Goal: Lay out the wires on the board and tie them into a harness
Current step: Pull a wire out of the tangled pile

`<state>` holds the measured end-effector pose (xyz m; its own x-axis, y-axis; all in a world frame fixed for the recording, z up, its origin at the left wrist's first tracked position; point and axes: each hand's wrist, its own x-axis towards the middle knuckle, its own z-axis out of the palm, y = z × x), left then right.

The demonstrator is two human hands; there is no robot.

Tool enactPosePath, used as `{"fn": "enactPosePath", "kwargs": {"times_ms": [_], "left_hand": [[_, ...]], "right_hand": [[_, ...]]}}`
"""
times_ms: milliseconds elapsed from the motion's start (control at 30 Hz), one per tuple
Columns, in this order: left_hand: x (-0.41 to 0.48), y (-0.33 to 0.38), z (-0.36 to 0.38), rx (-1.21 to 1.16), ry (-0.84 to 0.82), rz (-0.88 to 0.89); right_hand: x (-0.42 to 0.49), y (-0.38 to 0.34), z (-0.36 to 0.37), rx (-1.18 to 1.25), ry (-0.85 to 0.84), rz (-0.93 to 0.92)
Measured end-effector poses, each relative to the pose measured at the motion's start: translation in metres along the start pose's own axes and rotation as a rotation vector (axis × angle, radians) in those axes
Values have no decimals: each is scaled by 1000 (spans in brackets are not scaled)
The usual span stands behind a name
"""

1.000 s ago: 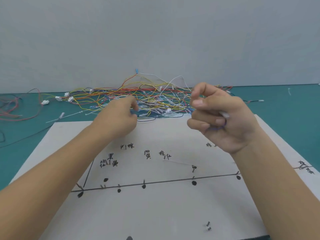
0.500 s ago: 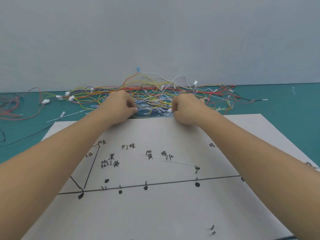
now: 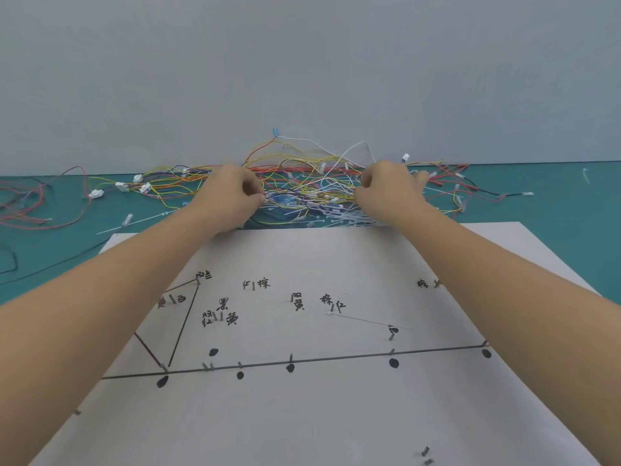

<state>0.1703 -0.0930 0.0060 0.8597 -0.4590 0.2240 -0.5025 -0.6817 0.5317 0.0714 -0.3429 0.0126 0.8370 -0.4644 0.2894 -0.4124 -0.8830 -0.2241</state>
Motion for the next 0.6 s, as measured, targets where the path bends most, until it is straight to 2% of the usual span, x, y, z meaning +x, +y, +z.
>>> {"fn": "enactPosePath", "kwargs": {"times_ms": [33, 100, 133, 167, 200, 267, 333, 433, 600], "left_hand": [[0, 3, -3, -37, -2, -24], [0, 11, -10, -98, -28, -49], [0, 15, -13, -121, -53, -40], [-1, 20, -16, -135, -79, -21], [-2, 26, -18, -148, -100, 4], [-4, 37, -22, -194, -128, 38], [-7, 45, -24, -262, -155, 37], [-11, 51, -26, -317, -208, 48], [-7, 37, -26, -297, -188, 16]], "right_hand": [[-1, 0, -2, -23, 79, -19], [-7, 2, -5, -211, 342, -128], [-10, 1, -7, -224, 418, -178], [-12, -2, -9, -150, 404, -213], [-14, -6, -11, 17, 308, -225], [-16, -18, -17, 431, -35, -184], [-20, -29, -18, 637, -261, -166], [-21, -39, -11, 636, -317, -223], [-19, -37, 1, 422, -325, -242]]}}
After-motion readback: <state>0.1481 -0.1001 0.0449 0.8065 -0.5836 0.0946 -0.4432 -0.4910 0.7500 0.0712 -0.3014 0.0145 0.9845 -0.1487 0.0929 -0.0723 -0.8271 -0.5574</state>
